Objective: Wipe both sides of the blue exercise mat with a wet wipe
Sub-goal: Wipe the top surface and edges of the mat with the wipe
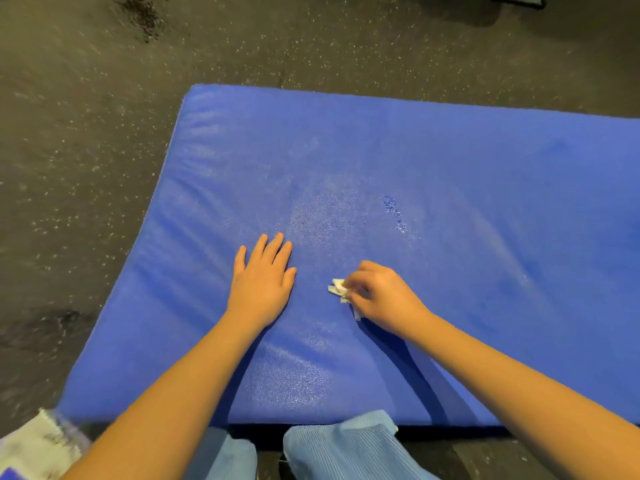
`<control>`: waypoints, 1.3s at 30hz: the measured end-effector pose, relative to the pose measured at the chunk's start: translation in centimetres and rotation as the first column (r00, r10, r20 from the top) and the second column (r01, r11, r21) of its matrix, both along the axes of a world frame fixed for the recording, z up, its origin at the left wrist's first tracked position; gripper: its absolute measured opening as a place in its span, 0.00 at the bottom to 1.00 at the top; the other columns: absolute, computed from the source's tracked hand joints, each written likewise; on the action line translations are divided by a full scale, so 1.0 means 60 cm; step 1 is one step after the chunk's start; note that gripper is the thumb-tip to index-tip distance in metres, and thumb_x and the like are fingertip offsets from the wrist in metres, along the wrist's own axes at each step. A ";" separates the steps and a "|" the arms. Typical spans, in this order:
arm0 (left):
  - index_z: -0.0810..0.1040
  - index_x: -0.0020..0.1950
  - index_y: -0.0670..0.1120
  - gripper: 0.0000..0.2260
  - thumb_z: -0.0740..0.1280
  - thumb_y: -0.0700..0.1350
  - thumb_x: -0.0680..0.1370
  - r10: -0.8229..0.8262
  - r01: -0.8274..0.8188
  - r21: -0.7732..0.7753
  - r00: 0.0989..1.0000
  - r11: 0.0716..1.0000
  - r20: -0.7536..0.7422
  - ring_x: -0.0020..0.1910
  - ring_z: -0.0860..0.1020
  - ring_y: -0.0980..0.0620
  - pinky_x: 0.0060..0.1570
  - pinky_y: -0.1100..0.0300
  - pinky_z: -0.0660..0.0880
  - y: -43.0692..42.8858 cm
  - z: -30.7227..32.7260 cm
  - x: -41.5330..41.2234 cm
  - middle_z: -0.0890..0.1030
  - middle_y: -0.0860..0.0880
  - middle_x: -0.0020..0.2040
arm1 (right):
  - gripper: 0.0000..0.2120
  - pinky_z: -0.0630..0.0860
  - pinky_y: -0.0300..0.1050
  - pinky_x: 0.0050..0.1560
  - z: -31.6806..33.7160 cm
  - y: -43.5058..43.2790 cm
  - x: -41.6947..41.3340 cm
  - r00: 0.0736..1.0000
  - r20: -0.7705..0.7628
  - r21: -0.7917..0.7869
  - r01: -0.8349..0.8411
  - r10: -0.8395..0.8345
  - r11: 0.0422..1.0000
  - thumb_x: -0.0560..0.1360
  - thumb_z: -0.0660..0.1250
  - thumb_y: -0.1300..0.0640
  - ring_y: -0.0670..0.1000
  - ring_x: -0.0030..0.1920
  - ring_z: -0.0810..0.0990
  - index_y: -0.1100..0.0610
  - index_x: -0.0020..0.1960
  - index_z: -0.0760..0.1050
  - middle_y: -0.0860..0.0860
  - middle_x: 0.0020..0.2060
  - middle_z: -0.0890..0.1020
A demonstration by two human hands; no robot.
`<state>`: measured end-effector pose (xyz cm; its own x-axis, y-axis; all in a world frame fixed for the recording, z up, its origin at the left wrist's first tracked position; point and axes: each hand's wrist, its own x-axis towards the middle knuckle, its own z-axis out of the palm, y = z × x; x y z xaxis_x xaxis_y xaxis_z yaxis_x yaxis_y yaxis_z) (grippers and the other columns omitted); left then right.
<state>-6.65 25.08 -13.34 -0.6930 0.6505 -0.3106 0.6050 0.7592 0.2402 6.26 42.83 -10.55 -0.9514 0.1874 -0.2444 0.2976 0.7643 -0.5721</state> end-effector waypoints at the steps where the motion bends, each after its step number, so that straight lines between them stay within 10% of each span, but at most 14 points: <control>1: 0.55 0.79 0.49 0.23 0.51 0.52 0.84 0.010 -0.010 0.002 1.000 1.000 -0.007 0.79 0.47 0.50 0.75 0.47 0.42 0.000 0.001 0.002 0.53 0.52 0.80 | 0.08 0.72 0.49 0.45 -0.006 0.007 -0.002 0.994 -0.018 0.025 0.112 -0.112 0.993 0.76 0.65 0.60 0.57 0.46 0.76 0.60 0.54 0.79 0.55 0.46 0.77; 3: 0.55 0.79 0.49 0.23 0.51 0.52 0.84 0.020 -0.020 -0.005 1.000 1.000 -0.011 0.79 0.47 0.50 0.75 0.46 0.43 0.001 0.001 0.005 0.53 0.52 0.80 | 0.06 0.71 0.48 0.43 -0.009 -0.009 0.005 0.972 -0.071 0.024 0.228 -0.226 0.973 0.77 0.65 0.59 0.56 0.44 0.76 0.60 0.50 0.79 0.54 0.43 0.76; 8: 0.55 0.79 0.49 0.23 0.50 0.51 0.84 0.001 -0.001 -0.029 1.000 1.000 0.003 0.78 0.48 0.50 0.75 0.46 0.44 0.003 0.008 0.007 0.53 0.52 0.80 | 0.11 0.70 0.44 0.37 0.024 -0.058 0.064 0.988 -0.067 -0.174 -0.151 0.142 0.973 0.74 0.65 0.54 0.52 0.36 0.75 0.60 0.45 0.82 0.53 0.38 0.75; 13: 0.54 0.79 0.48 0.23 0.50 0.51 0.85 0.007 -0.007 -0.038 1.000 0.999 0.002 0.78 0.47 0.49 0.75 0.45 0.44 -0.002 0.012 0.013 0.52 0.51 0.80 | 0.09 0.68 0.44 0.37 -0.002 -0.046 0.040 0.959 -0.156 -0.068 0.230 -0.238 0.971 0.75 0.68 0.58 0.54 0.35 0.75 0.62 0.39 0.82 0.52 0.36 0.74; 16: 0.51 0.80 0.48 0.24 0.49 0.53 0.84 -0.084 0.092 -0.152 0.995 0.984 0.055 0.78 0.46 0.47 0.75 0.44 0.46 -0.003 0.033 0.012 0.48 0.50 0.80 | 0.08 0.70 0.43 0.38 0.025 -0.098 0.073 0.991 -0.135 -0.217 -0.039 0.010 0.975 0.73 0.67 0.56 0.53 0.36 0.77 0.59 0.45 0.83 0.54 0.38 0.78; 18: 0.49 0.80 0.49 0.26 0.50 0.56 0.84 -0.220 0.242 -0.250 0.969 0.938 0.115 0.78 0.46 0.46 0.75 0.45 0.49 -0.016 0.060 0.013 0.46 0.49 0.80 | 0.09 0.72 0.43 0.40 0.039 -0.090 0.097 0.976 -0.079 -0.259 -0.219 0.205 0.941 0.73 0.66 0.54 0.52 0.38 0.77 0.57 0.47 0.83 0.53 0.41 0.78; 23: 0.47 0.80 0.51 0.28 0.52 0.58 0.83 -0.490 0.579 -0.379 0.814 0.722 0.313 0.78 0.47 0.49 0.73 0.52 0.55 -0.083 0.153 0.046 0.45 0.51 0.80 | 0.05 0.69 0.43 0.38 0.031 -0.065 0.089 0.994 -0.092 -0.145 0.054 -0.067 0.988 0.74 0.70 0.60 0.53 0.37 0.76 0.59 0.45 0.84 0.54 0.40 0.77; 26: 0.47 0.80 0.52 0.28 0.52 0.58 0.83 -0.495 0.625 -0.400 0.779 0.671 0.385 0.78 0.47 0.50 0.73 0.53 0.55 -0.120 0.189 0.067 0.44 0.52 0.80 | 0.05 0.70 0.39 0.40 0.050 -0.102 0.103 0.997 -0.037 -0.256 -0.080 0.072 0.963 0.73 0.70 0.61 0.49 0.39 0.76 0.57 0.47 0.84 0.51 0.41 0.78; 34: 0.54 0.78 0.54 0.43 0.45 0.73 0.67 -0.368 0.473 -0.260 0.856 0.842 0.363 0.77 0.48 0.54 0.73 0.55 0.53 -0.147 0.180 0.094 0.49 0.56 0.79 | 0.05 0.70 0.43 0.42 0.059 -0.070 0.111 0.995 0.022 -0.091 0.094 -0.092 0.991 0.74 0.68 0.62 0.50 0.41 0.75 0.58 0.45 0.83 0.49 0.42 0.76; 39: 0.58 0.76 0.55 0.47 0.43 0.73 0.60 -0.389 0.453 -0.228 0.879 0.862 0.277 0.75 0.52 0.54 0.71 0.55 0.59 -0.146 0.166 0.096 0.53 0.56 0.78 | 0.05 0.73 0.37 0.49 0.078 -0.097 0.128 0.980 0.044 -0.340 -0.169 0.195 0.925 0.73 0.70 0.62 0.45 0.45 0.78 0.57 0.47 0.84 0.45 0.44 0.78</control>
